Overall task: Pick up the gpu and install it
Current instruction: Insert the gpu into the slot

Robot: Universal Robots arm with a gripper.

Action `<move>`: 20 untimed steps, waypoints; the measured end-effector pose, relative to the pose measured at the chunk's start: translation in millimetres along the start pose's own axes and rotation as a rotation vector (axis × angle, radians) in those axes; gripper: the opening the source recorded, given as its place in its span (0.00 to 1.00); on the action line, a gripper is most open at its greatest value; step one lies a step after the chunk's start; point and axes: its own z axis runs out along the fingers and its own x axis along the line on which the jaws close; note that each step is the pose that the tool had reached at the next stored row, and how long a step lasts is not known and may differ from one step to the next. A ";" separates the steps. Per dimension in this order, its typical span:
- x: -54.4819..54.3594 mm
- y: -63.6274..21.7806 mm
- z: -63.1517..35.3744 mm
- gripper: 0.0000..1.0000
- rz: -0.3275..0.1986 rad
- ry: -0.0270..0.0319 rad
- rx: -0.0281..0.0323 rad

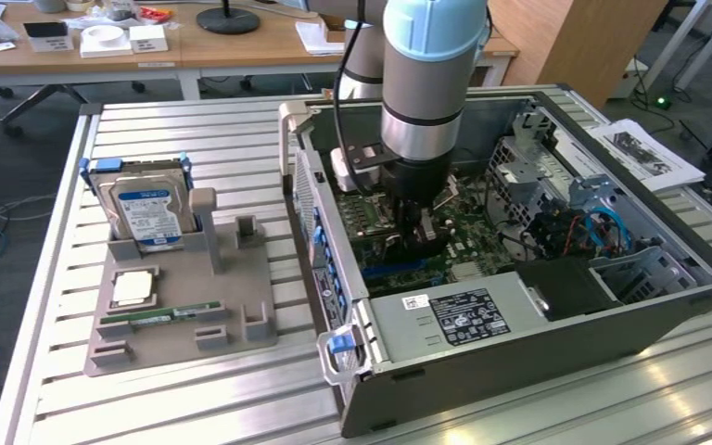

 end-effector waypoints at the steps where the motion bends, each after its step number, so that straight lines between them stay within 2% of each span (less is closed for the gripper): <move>1: 0.0 0.0 0.0 0.27 0.000 0.0000 0.0000; 20: 0.4 -0.3 1.0 0.27 0.000 -0.0003 0.0001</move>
